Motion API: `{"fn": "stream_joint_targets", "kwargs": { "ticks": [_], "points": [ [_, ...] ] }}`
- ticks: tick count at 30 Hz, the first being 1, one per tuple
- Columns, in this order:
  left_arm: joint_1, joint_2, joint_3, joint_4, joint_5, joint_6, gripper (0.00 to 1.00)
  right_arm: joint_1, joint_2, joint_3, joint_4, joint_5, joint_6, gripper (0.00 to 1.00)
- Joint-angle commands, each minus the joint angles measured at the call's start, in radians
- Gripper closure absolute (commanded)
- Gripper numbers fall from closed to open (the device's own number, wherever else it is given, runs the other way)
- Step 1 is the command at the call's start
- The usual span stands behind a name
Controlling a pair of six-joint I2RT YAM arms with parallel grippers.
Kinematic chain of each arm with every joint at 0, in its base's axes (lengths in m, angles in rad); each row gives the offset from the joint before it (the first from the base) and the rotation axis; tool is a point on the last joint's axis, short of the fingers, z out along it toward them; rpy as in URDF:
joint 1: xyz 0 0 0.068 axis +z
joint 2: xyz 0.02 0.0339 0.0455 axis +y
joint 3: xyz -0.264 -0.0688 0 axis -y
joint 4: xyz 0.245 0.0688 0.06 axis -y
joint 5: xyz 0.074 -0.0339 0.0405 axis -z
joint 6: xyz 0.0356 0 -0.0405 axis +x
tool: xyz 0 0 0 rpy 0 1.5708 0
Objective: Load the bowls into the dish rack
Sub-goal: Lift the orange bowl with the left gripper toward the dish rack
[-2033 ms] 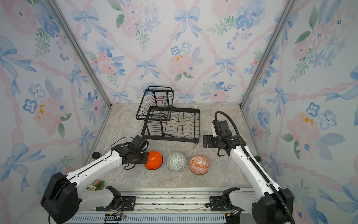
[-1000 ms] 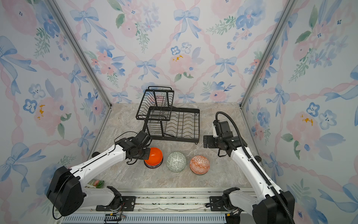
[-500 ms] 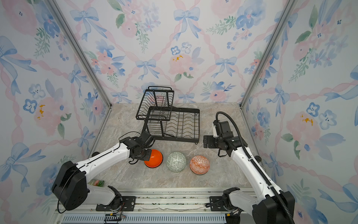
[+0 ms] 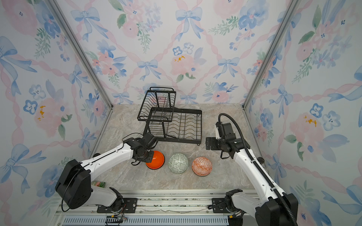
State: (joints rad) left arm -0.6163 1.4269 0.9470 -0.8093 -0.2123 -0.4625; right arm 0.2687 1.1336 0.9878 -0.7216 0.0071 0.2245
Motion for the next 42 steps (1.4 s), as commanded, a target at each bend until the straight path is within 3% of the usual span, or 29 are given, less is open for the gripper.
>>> {"fn": "stream_joint_targets", "kwargs": {
  "ticks": [1,14,26,36,42],
  "points": [
    [-0.008,0.01,0.029,-0.012,0.01,0.013,0.81,-0.01,-0.024,-0.015,-0.001,-0.008,-0.003,0.03],
    [-0.008,-0.034,0.047,-0.039,-0.014,0.029,1.0,-0.014,-0.032,-0.017,-0.001,-0.019,0.0,0.03],
    [-0.008,-0.128,0.116,-0.083,-0.056,0.062,1.0,-0.013,-0.038,-0.003,-0.003,-0.041,-0.002,0.03],
    [-0.016,-0.239,0.313,-0.068,-0.086,0.109,1.0,-0.013,-0.043,0.075,0.018,-0.123,-0.032,0.03],
    [-0.075,-0.211,0.368,0.099,-0.104,0.142,1.0,-0.013,-0.012,0.199,0.073,-0.193,-0.033,0.03]
  ]
}}
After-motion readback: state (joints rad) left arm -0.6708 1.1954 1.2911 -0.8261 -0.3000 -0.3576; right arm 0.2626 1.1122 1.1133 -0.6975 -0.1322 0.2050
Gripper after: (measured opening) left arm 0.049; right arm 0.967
